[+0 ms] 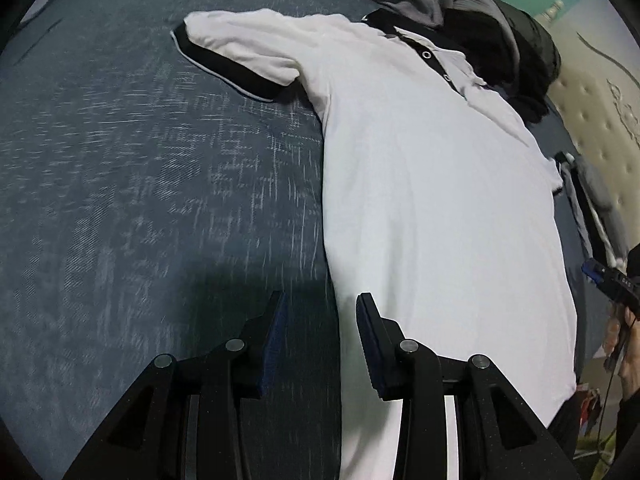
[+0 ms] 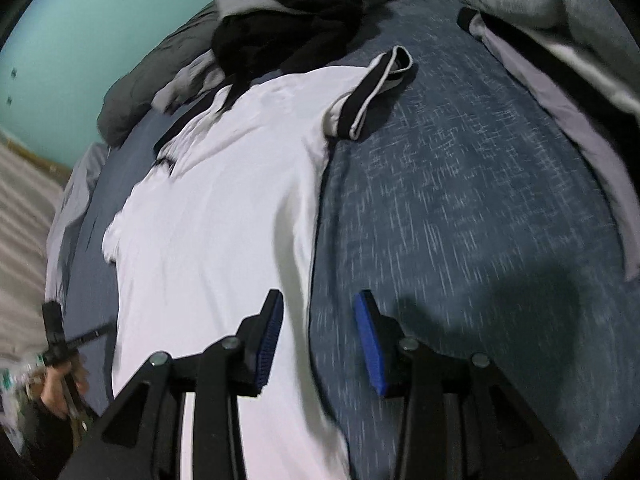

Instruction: Fold clothes

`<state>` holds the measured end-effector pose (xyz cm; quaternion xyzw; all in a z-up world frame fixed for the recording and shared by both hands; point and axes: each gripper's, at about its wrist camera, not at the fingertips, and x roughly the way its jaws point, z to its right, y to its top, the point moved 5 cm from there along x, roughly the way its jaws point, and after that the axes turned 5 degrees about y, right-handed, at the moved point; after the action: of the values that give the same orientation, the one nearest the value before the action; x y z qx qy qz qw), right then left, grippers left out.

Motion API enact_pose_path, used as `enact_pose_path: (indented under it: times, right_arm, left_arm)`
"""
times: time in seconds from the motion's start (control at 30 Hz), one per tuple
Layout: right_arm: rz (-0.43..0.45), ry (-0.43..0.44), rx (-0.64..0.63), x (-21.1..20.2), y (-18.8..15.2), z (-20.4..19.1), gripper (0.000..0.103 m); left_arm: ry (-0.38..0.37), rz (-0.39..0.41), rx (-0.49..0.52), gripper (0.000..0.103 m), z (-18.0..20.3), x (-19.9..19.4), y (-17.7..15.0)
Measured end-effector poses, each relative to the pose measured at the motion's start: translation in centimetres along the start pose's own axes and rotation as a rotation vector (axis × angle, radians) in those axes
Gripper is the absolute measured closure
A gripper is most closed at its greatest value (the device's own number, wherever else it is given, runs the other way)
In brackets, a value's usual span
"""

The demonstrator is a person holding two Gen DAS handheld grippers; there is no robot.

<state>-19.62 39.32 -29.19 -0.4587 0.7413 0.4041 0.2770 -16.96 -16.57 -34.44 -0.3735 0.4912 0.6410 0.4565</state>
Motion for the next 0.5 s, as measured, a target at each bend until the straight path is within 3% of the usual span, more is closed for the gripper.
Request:
enact_pose_path:
  times: [0.17, 0.43, 0.5]
  right_arm:
    - [0.002, 0.012, 0.011, 3.3, 2.7, 0.3, 0.065]
    - [-0.041, -0.009, -0.035, 8.1, 4.9, -0.4, 0.065]
    - [-0.043, -0.021, -0.047, 8.7, 5.0, -0.4, 0.069]
  left_arm:
    - [0.011, 0.038, 0.01, 0.065, 0.1, 1.6, 1.4]
    - [0.021, 0.056, 0.03, 0.089, 0.0, 2.4, 2.5]
    - [0.018, 0.061, 0.037, 0.099, 0.1, 2.4, 2.6]
